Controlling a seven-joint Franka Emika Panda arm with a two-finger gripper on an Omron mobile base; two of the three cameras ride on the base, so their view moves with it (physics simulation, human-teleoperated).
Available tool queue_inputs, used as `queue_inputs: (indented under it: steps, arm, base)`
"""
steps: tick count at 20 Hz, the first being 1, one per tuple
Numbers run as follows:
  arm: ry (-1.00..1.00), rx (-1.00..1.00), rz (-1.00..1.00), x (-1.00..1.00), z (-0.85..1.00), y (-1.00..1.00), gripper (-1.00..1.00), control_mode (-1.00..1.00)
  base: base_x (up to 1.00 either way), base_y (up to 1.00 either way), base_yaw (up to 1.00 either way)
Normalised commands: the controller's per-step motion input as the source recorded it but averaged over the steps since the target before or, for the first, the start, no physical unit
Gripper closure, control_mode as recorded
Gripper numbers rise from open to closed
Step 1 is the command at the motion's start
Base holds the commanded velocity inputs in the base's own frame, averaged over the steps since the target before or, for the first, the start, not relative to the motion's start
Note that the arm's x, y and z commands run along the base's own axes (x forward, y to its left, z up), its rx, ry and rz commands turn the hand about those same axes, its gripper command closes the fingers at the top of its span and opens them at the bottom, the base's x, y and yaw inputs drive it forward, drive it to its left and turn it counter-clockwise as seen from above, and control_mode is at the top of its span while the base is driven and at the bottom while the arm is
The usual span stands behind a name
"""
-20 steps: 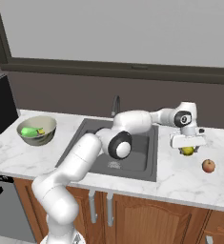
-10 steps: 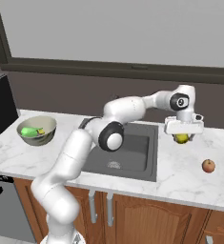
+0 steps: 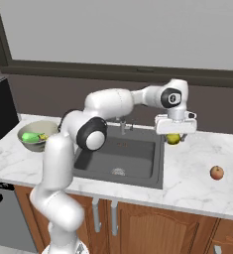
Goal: There is a mixed pile of frozen fruits and vegetables on the counter. Locate all the frozen vegetables and place the items in a bowl on the counter. Take all the frozen fruits and defrost them in a running sink.
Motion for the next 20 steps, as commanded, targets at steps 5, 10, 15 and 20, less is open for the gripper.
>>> queue_inputs:
  steps: [5, 10, 15, 20]
  arm:
    - [-0.02, -0.06, 0.0, -0.24, -0.02, 0.89, 1.0, -1.0]
    - [-0.03, -0.04, -0.05, -0.02, 0.02, 0.94, 1.0, -1.0]
    - [0.01, 0.0, -0.08, -0.02, -0.2, 0.8, 1.0, -1.0]
    - [0.06, 0.04, -0.09, 0.19, -0.44, 0.57, 1.0, -1.0]
  base:
    - [0.0, 0.0, 0.0]
    - [0.0, 0.0, 0.0]
    - [0.0, 0.0, 0.0]
    - [0.0, 0.0, 0.0]
